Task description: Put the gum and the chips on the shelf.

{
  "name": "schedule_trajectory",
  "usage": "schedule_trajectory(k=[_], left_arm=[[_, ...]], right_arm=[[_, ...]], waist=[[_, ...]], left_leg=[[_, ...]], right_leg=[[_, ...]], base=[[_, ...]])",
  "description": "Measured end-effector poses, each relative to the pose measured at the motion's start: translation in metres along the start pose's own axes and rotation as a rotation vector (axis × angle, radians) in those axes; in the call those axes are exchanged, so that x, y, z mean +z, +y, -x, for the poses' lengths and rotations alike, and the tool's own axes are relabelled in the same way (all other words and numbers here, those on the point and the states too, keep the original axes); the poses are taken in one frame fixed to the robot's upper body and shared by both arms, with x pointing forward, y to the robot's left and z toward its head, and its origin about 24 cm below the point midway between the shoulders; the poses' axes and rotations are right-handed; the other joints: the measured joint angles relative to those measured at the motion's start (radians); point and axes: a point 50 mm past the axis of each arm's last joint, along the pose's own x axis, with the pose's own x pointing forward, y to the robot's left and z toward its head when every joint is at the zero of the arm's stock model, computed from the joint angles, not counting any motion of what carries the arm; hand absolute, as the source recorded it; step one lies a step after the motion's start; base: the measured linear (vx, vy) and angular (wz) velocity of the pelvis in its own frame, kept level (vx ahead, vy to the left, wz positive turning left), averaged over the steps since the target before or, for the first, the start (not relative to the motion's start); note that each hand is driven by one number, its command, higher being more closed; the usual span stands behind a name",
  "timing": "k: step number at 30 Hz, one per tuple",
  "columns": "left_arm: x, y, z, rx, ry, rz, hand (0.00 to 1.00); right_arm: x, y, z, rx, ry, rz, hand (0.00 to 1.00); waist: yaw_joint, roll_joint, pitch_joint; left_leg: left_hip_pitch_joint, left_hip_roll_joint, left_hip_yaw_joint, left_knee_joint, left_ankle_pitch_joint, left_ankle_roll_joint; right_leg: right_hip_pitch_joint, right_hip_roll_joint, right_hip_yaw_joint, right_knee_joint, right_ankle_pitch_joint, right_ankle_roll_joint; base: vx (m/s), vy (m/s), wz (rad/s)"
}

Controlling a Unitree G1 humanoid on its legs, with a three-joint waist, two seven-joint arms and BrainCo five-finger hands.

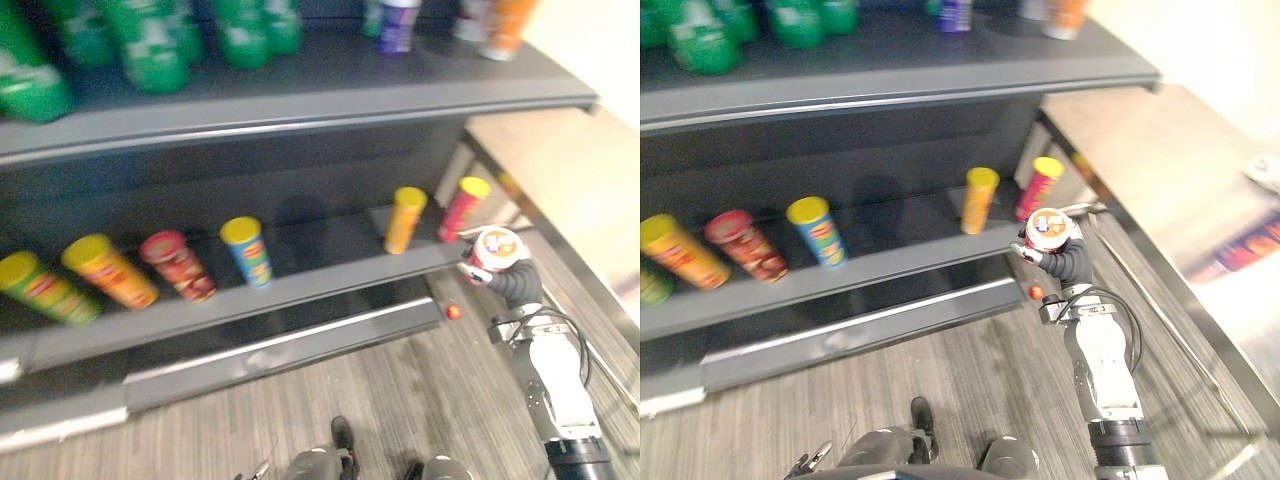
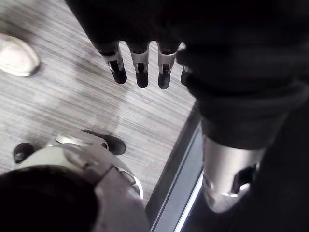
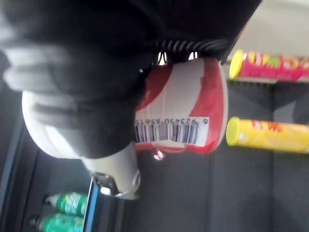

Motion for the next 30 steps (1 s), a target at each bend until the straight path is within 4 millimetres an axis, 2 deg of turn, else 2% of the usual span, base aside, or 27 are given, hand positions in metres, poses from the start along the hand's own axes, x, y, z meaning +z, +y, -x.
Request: schedule_trajectory(k=[1,2,3,4,5,6,7,8,10,13,16,21,24,30], left_arm=[[-0.004,0.001,0.000,0.004,0.017,-0.002,0.00],[-0.001,0.001,-0.002,0.012,0.030,-0.014,0.00],[0.001,0.003,-0.001,0.012,0.027,-0.024,0.00],[0.000,0.003,-0.001,0.011,0.029,-0.025,0.00],[-0.003,0.004,0.000,0.017,0.036,-0.021,0.00],[-0.004,0.005,0.000,0.023,0.037,-0.018,0.00],[-0.007,0.010,0.002,0.042,0.043,-0.009,0.00],[-0.015,0.013,0.005,0.062,0.059,0.003,0.00],[-0.024,0.016,0.009,0.087,0.059,0.033,0.00],[-0.026,0.013,0.010,0.087,0.049,0.040,0.00],[-0.027,0.014,0.011,0.092,0.042,0.047,0.00],[-0.022,0.012,0.011,0.072,0.022,0.014,0.00],[-0.023,0.012,0.011,0.063,0.023,0.007,0.00],[-0.021,0.013,0.011,0.050,0.011,-0.025,0.00]], right_arm=[[0.006,0.000,0.000,0.006,-0.024,0.010,1.00],[0.006,0.004,0.002,0.000,-0.035,-0.016,1.00],[0.004,0.006,0.003,0.007,-0.025,-0.021,1.00],[0.004,0.006,0.003,0.010,-0.026,-0.023,1.00],[0.006,0.008,0.001,0.025,-0.038,-0.026,1.00],[0.007,0.008,-0.001,0.030,-0.049,-0.025,1.00],[0.010,0.010,-0.005,0.039,-0.067,-0.028,1.00],[0.013,0.012,-0.009,0.048,-0.082,-0.036,1.00],[0.015,0.014,-0.016,0.058,-0.099,-0.050,1.00],[0.015,0.014,-0.019,0.058,-0.103,-0.066,1.00],[0.014,0.013,-0.018,0.059,-0.096,-0.062,1.00],[0.010,0.013,-0.011,0.071,-0.073,-0.062,1.00],[0.006,0.015,-0.005,0.079,-0.058,-0.070,1.00],[0.005,0.014,0.000,0.086,-0.046,-0.071,1.00]], waist=[[0.011,0.027,-0.003],[0.017,-0.004,0.024],[0.004,-0.016,0.011],[0.008,-0.005,0.009],[0.020,-0.012,-0.006],[0.024,-0.015,-0.009],[0.034,-0.022,-0.014],[0.035,-0.017,-0.018],[0.046,-0.005,-0.030],[0.047,0.014,-0.035],[0.044,0.015,-0.035],[0.013,0.013,-0.036],[0.000,0.013,-0.036],[-0.008,0.011,-0.044]], left_leg=[[0.014,0.047,-0.054,0.057,-0.087,-0.068],[0.034,-0.008,-0.123,0.071,-0.104,-0.123],[0.033,-0.027,-0.179,0.067,-0.090,-0.110],[0.028,-0.033,-0.204,0.057,-0.090,-0.118],[0.032,-0.044,-0.242,0.029,-0.079,-0.135],[0.033,-0.042,-0.247,0.022,-0.078,-0.136],[0.041,-0.038,-0.246,0.009,-0.073,-0.144],[0.046,-0.035,-0.257,0.004,-0.065,-0.152],[0.042,-0.021,-0.273,0.001,-0.049,-0.156],[0.034,-0.004,-0.273,-0.021,-0.018,-0.199],[0.078,0.011,-0.269,-0.097,0.016,-0.230],[0.157,0.011,-0.247,-0.221,0.077,-0.242],[0.185,0.008,-0.235,-0.285,0.104,-0.227],[0.214,0.006,-0.156,-0.382,0.146,-0.226]], right_leg=[[0.002,0.016,0.031,-0.009,-0.005,0.031],[0.033,-0.022,0.113,-0.045,-0.009,0.050],[0.059,-0.024,0.117,-0.065,0.002,0.067],[0.062,-0.018,0.105,-0.076,0.006,0.073],[0.069,-0.011,0.073,-0.113,0.020,0.093],[0.078,-0.006,0.060,-0.138,0.027,0.097],[0.102,0.011,0.035,-0.196,0.047,0.092],[0.136,0.023,0.025,-0.245,0.089,0.097],[0.167,0.050,-0.003,-0.299,0.114,0.088],[0.177,0.068,-0.049,-0.322,0.120,0.074],[0.198,0.077,-0.069,-0.321,0.119,0.065],[0.210,0.073,-0.080,-0.299,0.119,0.065],[0.207,0.073,-0.074,-0.296,0.119,0.066],[0.177,0.073,-0.034,-0.309,0.118,0.066]], base=[[0.00,0.038,1.62],[0.04,-0.008,1.58],[0.06,-0.016,1.65],[0.06,-0.080,1.47],[0.04,-0.092,0.90],[0.07,-0.154,0.92],[0.14,-0.221,0.77],[0.12,-0.186,0.66],[0.13,-0.151,0.37],[0.11,-0.159,0.33],[0.05,-0.111,0.19],[-0.01,-0.018,0.04],[-0.07,0.012,-0.07],[-0.10,0.009,-0.25]])
